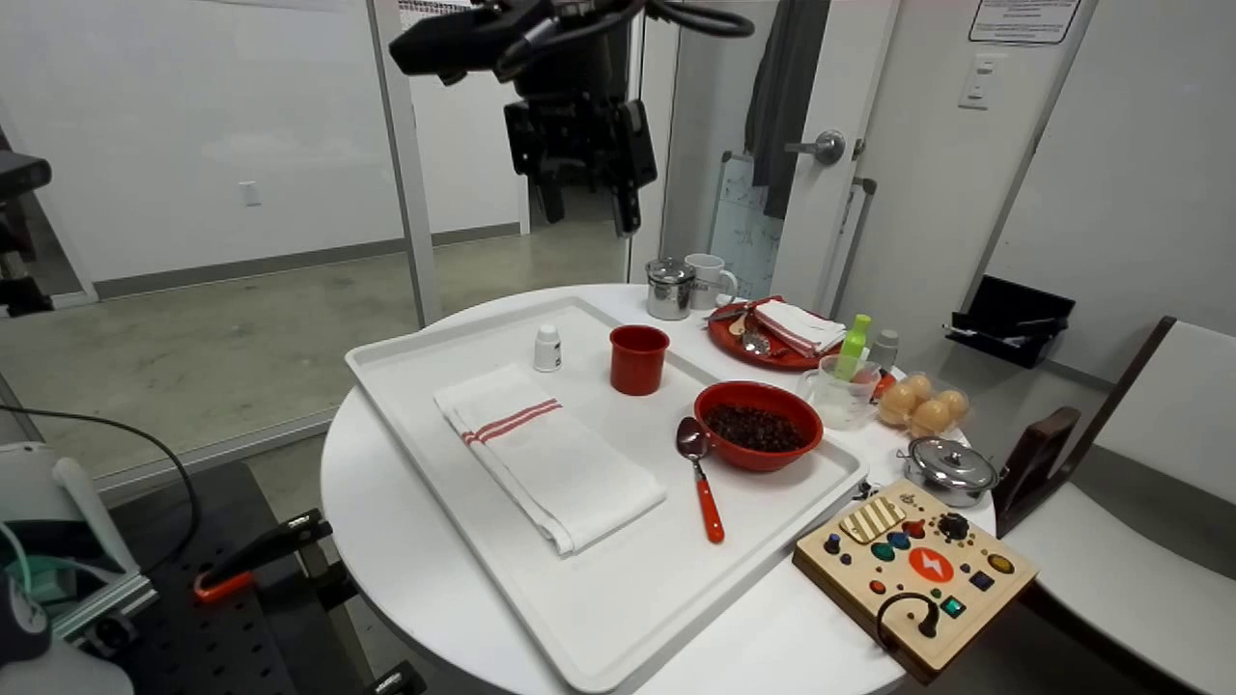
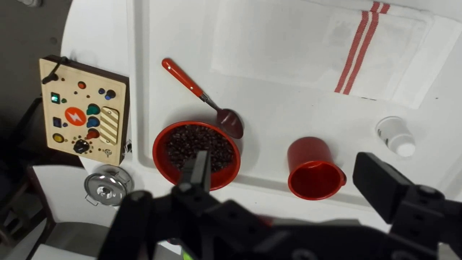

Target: Fold the white and red towel from right to left

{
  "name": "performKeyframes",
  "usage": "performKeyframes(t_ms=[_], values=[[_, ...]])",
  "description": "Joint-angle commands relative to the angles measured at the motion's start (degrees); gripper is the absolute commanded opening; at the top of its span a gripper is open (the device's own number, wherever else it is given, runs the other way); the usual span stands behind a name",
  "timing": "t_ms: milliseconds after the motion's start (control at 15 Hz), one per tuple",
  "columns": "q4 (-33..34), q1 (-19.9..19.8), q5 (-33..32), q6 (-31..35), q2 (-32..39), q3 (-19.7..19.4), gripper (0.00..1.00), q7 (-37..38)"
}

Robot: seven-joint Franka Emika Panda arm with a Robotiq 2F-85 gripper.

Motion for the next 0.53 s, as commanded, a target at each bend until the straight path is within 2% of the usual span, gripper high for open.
performKeyframes(t_ms=[0, 267, 467], values=[[1.1, -2.5, -4.2, 3.2, 5.6, 0.2, 1.00, 4.1], [0.7, -4.0, -5.6, 2.2, 9.8, -1.4, 1.00, 4.3], [0.5, -3.9, -3.6, 1.6, 12.8, -3.1, 1.00, 2.2]])
